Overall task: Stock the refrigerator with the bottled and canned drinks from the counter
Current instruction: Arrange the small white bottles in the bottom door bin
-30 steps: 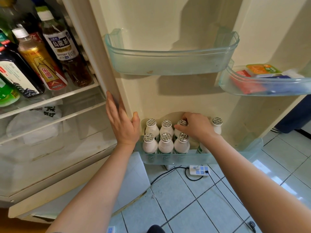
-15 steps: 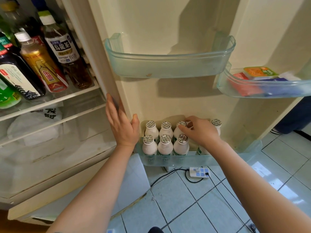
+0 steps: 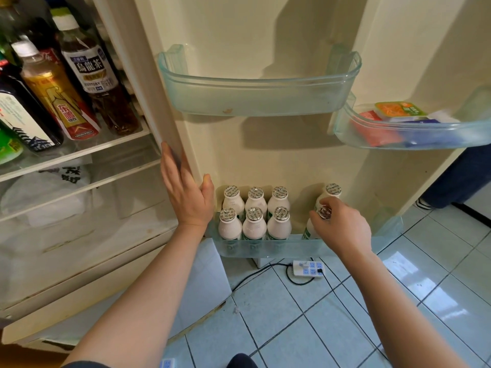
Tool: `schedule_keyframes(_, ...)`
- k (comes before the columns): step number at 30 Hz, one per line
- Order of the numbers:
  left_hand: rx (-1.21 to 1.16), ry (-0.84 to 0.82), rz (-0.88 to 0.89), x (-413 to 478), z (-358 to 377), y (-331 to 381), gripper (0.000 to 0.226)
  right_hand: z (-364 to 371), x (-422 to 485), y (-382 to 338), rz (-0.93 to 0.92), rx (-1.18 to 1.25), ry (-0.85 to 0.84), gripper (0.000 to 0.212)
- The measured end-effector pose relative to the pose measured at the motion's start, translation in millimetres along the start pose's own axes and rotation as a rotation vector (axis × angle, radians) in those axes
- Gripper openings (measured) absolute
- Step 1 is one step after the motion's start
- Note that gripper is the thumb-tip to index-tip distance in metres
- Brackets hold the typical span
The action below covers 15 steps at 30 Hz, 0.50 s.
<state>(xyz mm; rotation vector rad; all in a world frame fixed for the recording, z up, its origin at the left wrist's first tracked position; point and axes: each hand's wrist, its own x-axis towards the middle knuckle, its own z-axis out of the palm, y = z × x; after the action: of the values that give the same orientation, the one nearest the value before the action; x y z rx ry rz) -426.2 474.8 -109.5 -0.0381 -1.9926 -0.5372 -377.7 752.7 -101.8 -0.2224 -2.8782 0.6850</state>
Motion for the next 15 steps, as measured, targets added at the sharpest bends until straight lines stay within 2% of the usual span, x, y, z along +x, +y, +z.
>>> schedule_keyframes(9,0.01,-0.001,-0.017,0,-2,2,0.051,-4,6,5,-0.051,0.044,-0.057,0.036)
schedule_keyframes(15,0.005,0.002,-0.019,1,-2,4,0.051,-3,3,-6,-0.092,-0.048,-0.054,0.036)
